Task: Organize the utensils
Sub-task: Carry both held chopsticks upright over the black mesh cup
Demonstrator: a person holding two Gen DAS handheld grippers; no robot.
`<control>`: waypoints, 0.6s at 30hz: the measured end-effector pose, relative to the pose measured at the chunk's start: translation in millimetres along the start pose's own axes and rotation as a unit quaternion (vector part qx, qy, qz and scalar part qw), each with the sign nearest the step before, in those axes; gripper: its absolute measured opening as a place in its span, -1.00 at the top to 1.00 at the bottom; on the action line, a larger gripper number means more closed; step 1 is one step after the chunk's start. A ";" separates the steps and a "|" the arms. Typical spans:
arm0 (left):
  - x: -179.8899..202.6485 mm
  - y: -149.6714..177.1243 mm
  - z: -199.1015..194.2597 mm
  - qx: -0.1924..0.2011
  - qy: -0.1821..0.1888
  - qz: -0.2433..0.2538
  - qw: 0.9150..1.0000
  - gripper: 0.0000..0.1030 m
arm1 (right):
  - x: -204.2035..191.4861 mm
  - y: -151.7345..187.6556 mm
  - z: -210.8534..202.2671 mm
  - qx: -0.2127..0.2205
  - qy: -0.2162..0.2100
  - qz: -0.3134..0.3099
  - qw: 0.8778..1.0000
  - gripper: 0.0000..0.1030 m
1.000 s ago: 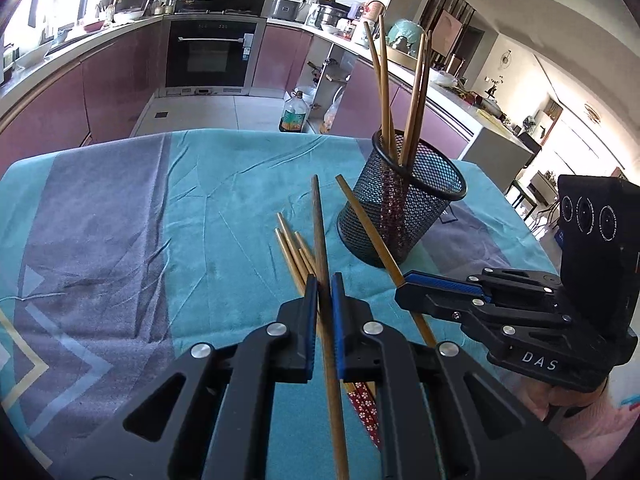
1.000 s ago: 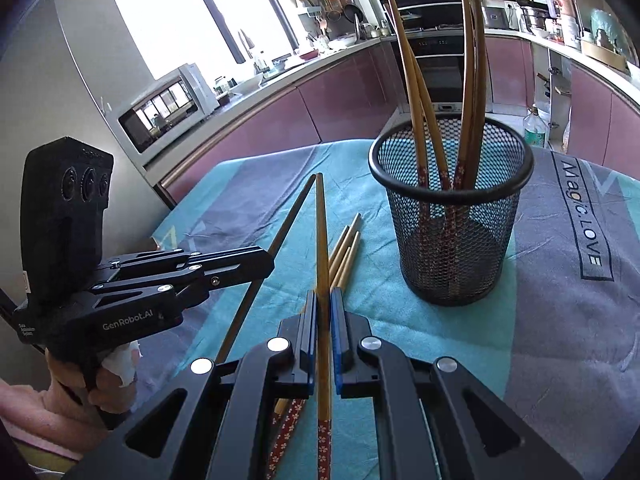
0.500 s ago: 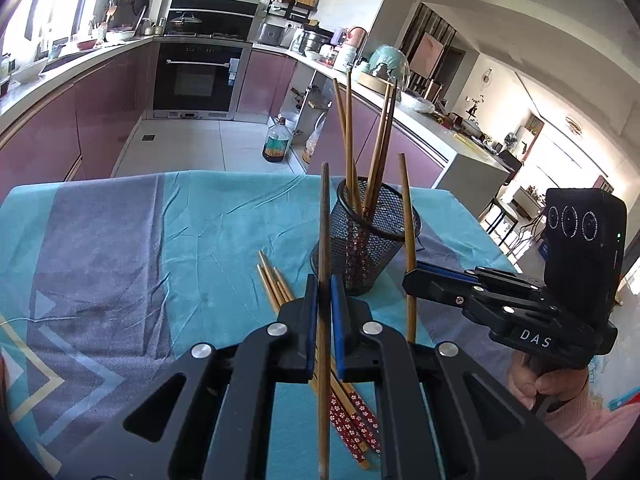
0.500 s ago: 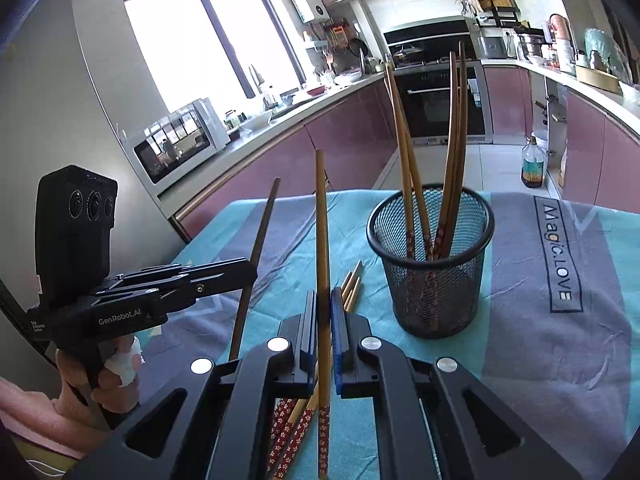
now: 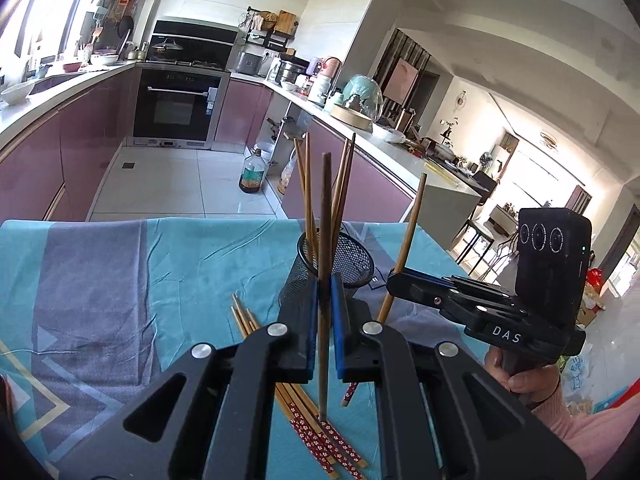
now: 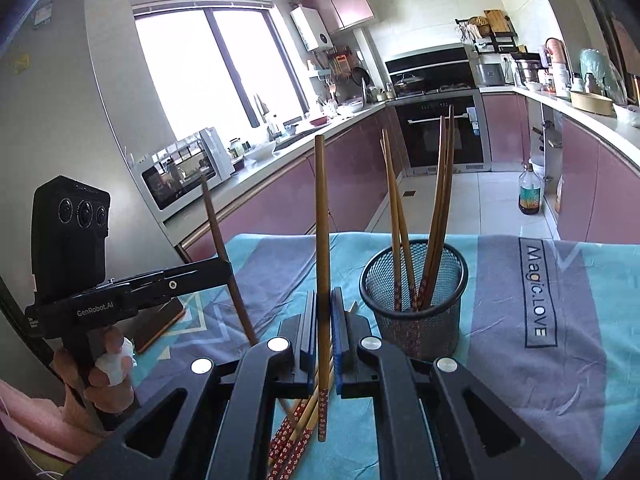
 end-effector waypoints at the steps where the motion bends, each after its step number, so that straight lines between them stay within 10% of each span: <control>1: 1.5 -1.6 -0.2 0.001 0.000 0.000 1.000 0.86 | 0.6 -2.5 -1.4 0.004 0.001 -0.002 1.000 0.89; 18: 8.8 -38.8 9.7 0.027 0.017 0.003 0.999 0.86 | 4.5 -45.1 -16.7 0.054 0.021 -0.033 0.998 0.89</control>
Point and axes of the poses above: each gripper's, at about its wrist camera, not at the fingertips, and z roughly the way its jaws point, x to its right, y to its underside, the point moved 3 cm from there along z, roughly the way its jaws point, and after that the axes turned 7 degrees about x, right-handed, at the moved point
